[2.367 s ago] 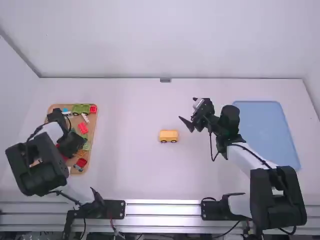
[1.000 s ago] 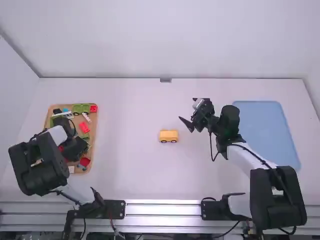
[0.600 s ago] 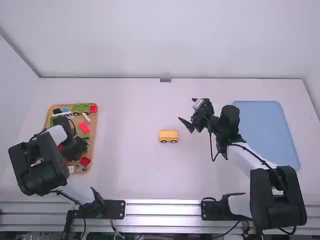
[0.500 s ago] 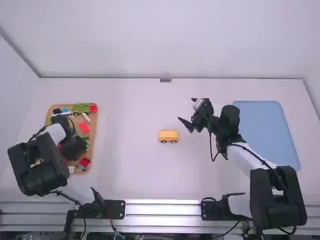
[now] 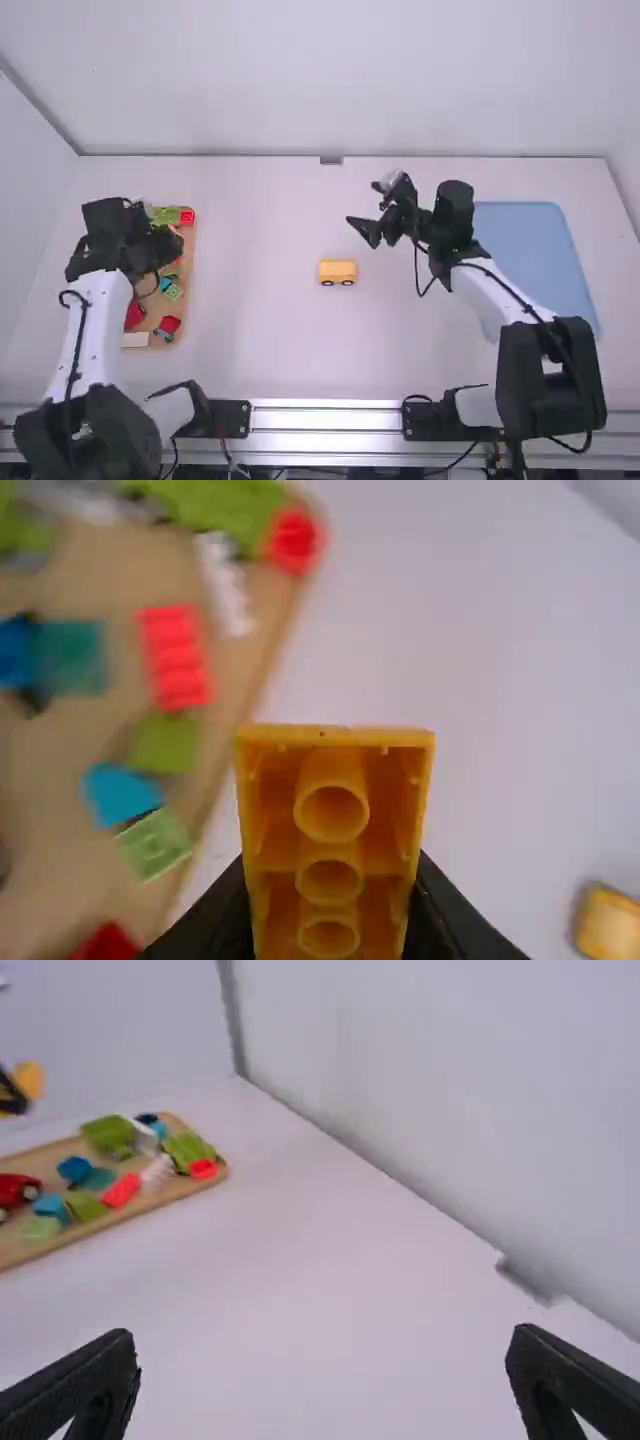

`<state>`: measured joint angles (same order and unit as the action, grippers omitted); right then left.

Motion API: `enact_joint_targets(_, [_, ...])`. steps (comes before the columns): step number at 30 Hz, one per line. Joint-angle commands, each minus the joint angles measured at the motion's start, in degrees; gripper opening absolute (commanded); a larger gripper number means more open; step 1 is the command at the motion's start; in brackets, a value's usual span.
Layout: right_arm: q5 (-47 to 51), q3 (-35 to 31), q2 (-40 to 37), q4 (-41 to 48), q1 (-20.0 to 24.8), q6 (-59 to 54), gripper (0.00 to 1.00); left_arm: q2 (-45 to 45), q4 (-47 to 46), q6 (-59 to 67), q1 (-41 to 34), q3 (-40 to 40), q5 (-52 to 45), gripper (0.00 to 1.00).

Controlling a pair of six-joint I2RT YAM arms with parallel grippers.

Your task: Assemble lego blocks to make yellow taxi

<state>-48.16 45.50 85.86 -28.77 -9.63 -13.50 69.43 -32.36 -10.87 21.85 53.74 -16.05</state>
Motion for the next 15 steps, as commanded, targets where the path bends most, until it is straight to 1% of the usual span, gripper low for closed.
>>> enact_joint_targets(1, [-11.2, 3.1, 3.7, -1.4, -1.2, 0.0, 0.98, -0.7, 1.4, 8.2, -4.8, 0.9, -12.6, 0.27])
enact_joint_targets(2, [-13.9, 4.2, 5.3, -3.0, -1.8, 0.6, 0.98, -0.5, 2.8, 9.3, -7.3, 0.7, -15.2, 0.26])
enact_joint_targets(3, [-14.8, 4.6, 5.9, -3.7, -2.0, 1.2, 0.98, -0.4, 3.2, 9.5, -7.9, 0.6, -16.0, 0.26])
enact_joint_targets(5, [-17.5, 7.6, 9.6, -6.3, -3.2, 7.7, 0.98, 1.4, 8.9, 11.5, -12.6, -0.6, -22.7, 0.24])
enact_joint_targets(8, [-20.1, 10.8, 13.0, -7.3, -3.7, 12.0, 0.98, 4.0, 14.2, 15.0, -15.8, -1.7, -29.3, 0.22])
enact_joint_targets(9, [-22.8, 12.9, 15.0, -7.3, -4.0, 12.9, 0.98, 5.4, 17.3, 16.3, -17.5, -2.3, -32.9, 0.21])
enact_joint_targets(11, [-26.2, 15.2, 17.1, -7.2, -4.3, 14.1, 0.98, 7.1, 20.9, 16.8, -19.1, -2.9, -36.0, 0.2])
enact_joint_targets(12, [-30.3, 17.2, 18.9, -7.3, -4.5, 14.9, 0.98, 9.1, 24.4, 16.7, -20.4, -3.3, -38.1, 0.18])
enact_joint_targets(15, [-38.5, 21.4, 22.5, -7.0, -4.7, 15.0, 0.98, 13.9, 31.8, 17.8, -22.3, -3.4, -42.6, 0.18])
